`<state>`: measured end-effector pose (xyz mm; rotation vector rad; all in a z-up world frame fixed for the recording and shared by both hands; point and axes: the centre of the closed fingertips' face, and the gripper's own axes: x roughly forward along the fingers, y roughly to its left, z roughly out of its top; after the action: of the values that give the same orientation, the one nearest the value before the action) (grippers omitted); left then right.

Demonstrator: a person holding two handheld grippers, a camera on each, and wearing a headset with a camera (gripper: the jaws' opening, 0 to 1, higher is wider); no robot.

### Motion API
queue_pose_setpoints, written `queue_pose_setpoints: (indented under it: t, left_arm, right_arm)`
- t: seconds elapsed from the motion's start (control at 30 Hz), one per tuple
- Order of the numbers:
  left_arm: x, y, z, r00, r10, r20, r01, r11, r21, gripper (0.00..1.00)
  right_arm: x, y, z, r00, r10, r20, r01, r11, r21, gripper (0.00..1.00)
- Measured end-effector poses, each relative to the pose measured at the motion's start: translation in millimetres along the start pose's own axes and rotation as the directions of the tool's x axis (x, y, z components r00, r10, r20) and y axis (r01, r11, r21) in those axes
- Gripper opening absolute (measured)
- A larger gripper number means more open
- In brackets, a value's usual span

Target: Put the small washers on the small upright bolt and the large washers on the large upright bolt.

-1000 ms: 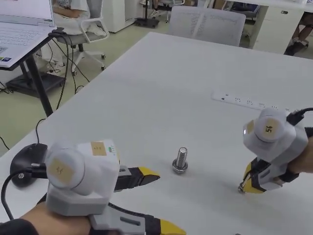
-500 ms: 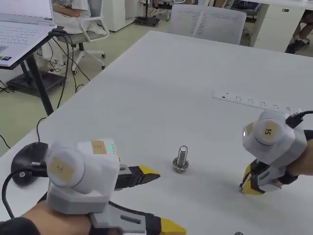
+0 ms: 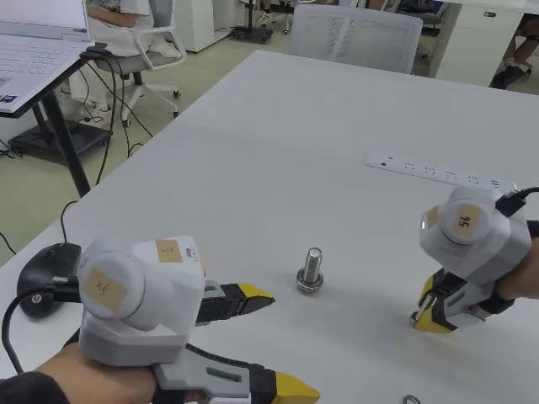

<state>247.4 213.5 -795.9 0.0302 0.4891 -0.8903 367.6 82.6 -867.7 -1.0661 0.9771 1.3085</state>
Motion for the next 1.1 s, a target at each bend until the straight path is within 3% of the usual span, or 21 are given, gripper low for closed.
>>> queue_pose_setpoints:
  t: [0.43,1.1]
  left_arm:
    - [0.1,-1.2,0.5,1.0000,-0.002,-0.001,0.002,1.000,0.002,0.66]
    - [0.3,-3.9,0.5,0.9999,-0.013,-0.005,0.013,1.000,0.011,0.66]
  right_arm:
    - [-6.6,10.2,-14.4,1.0000,0.003,0.003,-0.003,0.997,0.072,0.30]
    - [-14.5,27.3,-26.5,0.9999,0.010,0.010,-0.011,0.995,0.098,0.32]
